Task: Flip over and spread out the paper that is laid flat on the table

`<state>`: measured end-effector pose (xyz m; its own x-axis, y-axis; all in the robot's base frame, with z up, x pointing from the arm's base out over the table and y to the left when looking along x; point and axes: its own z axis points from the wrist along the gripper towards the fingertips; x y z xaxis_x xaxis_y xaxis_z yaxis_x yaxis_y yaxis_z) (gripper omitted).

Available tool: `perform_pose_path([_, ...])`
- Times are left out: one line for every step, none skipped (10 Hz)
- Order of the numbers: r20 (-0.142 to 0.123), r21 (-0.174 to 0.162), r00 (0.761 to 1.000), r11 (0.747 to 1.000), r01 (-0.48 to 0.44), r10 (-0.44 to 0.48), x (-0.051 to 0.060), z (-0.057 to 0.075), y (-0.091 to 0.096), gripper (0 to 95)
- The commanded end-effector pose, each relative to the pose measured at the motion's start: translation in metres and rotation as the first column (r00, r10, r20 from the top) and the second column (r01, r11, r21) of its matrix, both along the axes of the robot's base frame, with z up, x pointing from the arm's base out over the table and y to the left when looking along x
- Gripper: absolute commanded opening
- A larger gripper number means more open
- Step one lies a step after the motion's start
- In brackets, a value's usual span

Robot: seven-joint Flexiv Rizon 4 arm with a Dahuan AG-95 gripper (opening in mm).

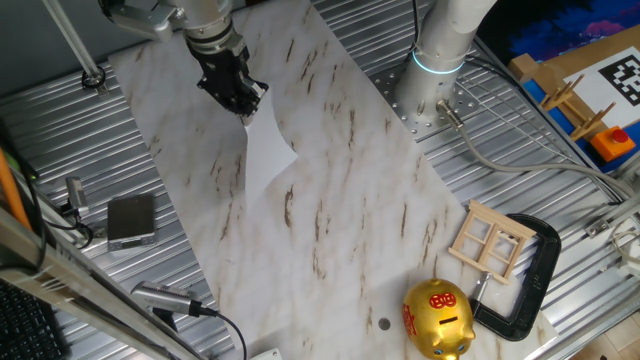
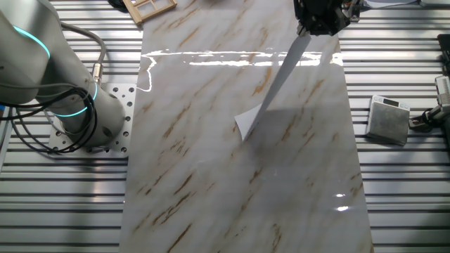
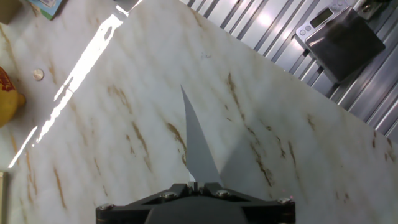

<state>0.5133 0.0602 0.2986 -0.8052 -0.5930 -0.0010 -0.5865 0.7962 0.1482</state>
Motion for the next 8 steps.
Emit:
perform_pose_path([0.004,0.002,1.000,1.000,-0.007,0.007,0.0002,0.0007,0.0001,19.0])
perform_pose_path([0.006,0.003,1.000,1.000,-0.012,0.012,0.0002,0.0007,0.0001,38.0])
perform_pose_path([0.007,0.004,1.000,1.000,-0.016,0.016,0.0002,0.0007,0.0001,38.0])
perform_pose_path([0.009,0.003,1.000,1.000,-0.020,0.020,0.0001,0.0012,0.0001,38.0])
perform_pose_path([0.010,0.002,1.000,1.000,-0.022,0.022,0.0000,0.0015,0.0002,38.0])
perform_pose_path([0.010,0.000,1.000,1.000,-0.022,0.022,-0.0001,0.0021,0.0004,38.0])
perform_pose_path([0.010,-0.014,1.000,1.000,-0.020,0.021,-0.0006,0.0040,0.0009,38.0])
perform_pose_path([0.010,-0.029,1.000,0.999,-0.018,0.019,-0.0011,0.0063,0.0013,19.0])
